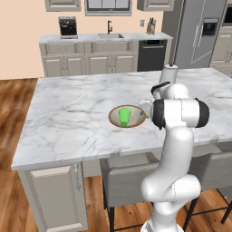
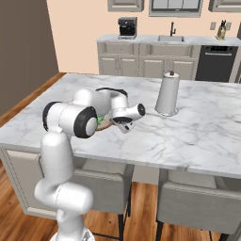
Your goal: Place the cup inside the bowl on the dining table and move the bowl to any counter.
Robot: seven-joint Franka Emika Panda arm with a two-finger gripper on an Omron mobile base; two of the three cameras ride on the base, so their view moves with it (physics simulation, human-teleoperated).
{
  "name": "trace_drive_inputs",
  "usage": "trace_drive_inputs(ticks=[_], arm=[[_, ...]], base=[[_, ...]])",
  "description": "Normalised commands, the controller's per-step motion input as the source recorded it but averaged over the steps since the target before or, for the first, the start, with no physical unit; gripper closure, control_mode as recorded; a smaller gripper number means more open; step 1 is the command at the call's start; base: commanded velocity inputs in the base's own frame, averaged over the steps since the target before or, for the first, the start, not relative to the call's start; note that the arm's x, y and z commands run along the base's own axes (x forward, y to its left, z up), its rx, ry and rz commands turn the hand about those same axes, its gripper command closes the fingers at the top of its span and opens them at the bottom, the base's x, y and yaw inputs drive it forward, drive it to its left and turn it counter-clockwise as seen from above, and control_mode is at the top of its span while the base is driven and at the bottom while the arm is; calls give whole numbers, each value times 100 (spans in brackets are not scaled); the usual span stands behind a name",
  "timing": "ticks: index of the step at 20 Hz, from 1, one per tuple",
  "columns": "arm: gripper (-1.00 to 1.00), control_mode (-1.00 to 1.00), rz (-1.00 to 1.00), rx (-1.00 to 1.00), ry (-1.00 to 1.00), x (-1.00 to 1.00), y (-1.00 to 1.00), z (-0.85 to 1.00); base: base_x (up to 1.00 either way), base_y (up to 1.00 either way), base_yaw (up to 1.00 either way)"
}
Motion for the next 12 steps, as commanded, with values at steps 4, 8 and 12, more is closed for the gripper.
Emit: trace_drive_inputs(ticks=[4, 8, 12], arm=[[100, -100, 0, 8, 0, -38, 0, 19], [100, -100, 0, 7, 0, -46, 0, 21], [100, -100, 0, 6, 0, -42, 0, 22]], base=[[0, 0, 0], [0, 0, 0], [0, 0, 0]])
